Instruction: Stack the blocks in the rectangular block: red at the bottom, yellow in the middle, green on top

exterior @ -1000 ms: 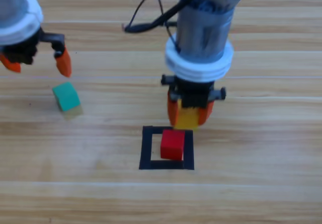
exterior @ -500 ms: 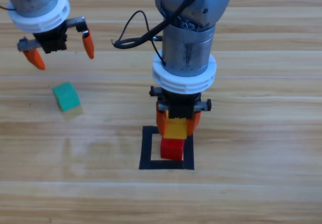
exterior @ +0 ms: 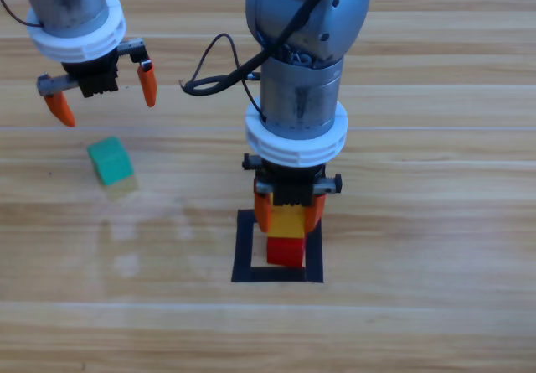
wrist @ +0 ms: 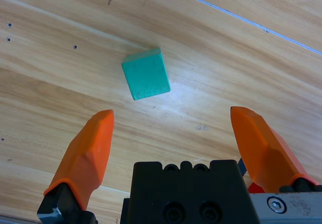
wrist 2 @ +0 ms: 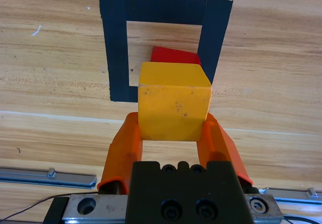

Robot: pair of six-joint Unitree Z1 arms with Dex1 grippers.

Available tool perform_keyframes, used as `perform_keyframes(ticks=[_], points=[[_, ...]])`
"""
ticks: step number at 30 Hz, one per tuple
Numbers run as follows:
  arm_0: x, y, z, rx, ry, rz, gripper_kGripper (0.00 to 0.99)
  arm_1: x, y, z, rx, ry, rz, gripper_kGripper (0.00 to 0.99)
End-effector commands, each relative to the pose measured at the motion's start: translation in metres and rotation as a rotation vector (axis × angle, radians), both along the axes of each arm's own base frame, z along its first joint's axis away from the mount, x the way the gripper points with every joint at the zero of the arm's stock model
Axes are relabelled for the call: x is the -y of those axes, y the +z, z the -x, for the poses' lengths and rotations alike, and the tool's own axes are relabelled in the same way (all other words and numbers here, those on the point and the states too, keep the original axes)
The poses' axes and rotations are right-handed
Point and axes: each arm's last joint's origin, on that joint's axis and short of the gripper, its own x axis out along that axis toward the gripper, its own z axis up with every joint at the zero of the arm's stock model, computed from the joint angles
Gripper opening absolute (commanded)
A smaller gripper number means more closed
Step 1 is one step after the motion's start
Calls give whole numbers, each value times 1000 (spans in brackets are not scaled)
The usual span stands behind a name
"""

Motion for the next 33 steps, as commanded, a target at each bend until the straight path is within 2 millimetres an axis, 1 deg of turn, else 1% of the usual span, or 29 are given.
perform_keyframes(ticks=[1, 5, 6, 7, 8, 9, 10, 12, 14, 16, 18, 19, 22, 24, 25, 28, 30, 33], points=[[-5, -20, -9, -46, 43, -29, 986, -11, -33, 6, -46, 23, 58, 156], [-5, -26, -10, -56, 71, -36, 986, -11, -33, 7, -41, 25, 62, 161], [-5, -28, -10, -60, 77, -37, 986, -11, -34, 7, -42, 27, 63, 235], [-7, -30, -11, -65, 87, -38, 986, -11, -34, 7, -42, 28, 64, 385], [-8, -32, -12, -68, 104, -39, 986, -11, -34, 7, -42, 28, 64, 598], [-11, -35, -12, -77, 122, -40, 986, -11, -33, 7, -41, 28, 65, 867], [-13, -38, -14, -84, 136, -42, 986, -10, -32, 7, -39, 27, 67, 985], [-18, -44, -18, -99, 150, -41, 985, -9, -26, 8, -30, 28, 59, 990], [-23, -49, -21, -113, 165, -44, 974, -9, -16, 11, -8, 36, 48, 990], [-26, -54, -24, -123, 170, -43, 973, -7, 2, 15, 35, 46, 32, 990], [-27, -58, -26, -130, 173, -46, 974, -4, 26, 21, 104, 58, 18, 990], [-27, -60, -27, -131, 171, -47, 974, 0, 45, 25, 168, 62, 12, 990], [-27, -64, -29, -138, 173, -46, 974, 9, 88, 36, 315, 92, -7, 990], [-27, -68, -29, -145, 174, -46, 974, 16, 116, 44, 407, 151, -25, 990], [-27, -69, -30, -149, 174, -46, 974, 18, 127, 49, 449, 197, -29, 990], [-27, -78, -30, -159, 173, -38, 974, 27, 144, 53, 503, 278, -24, 990], [-26, -83, -29, -165, 171, -35, 974, 33, 150, 54, 520, 319, -13, 990], [-26, -90, -28, -173, 169, -26, 974, 54, 159, 53, 552, 357, -13, 989]])
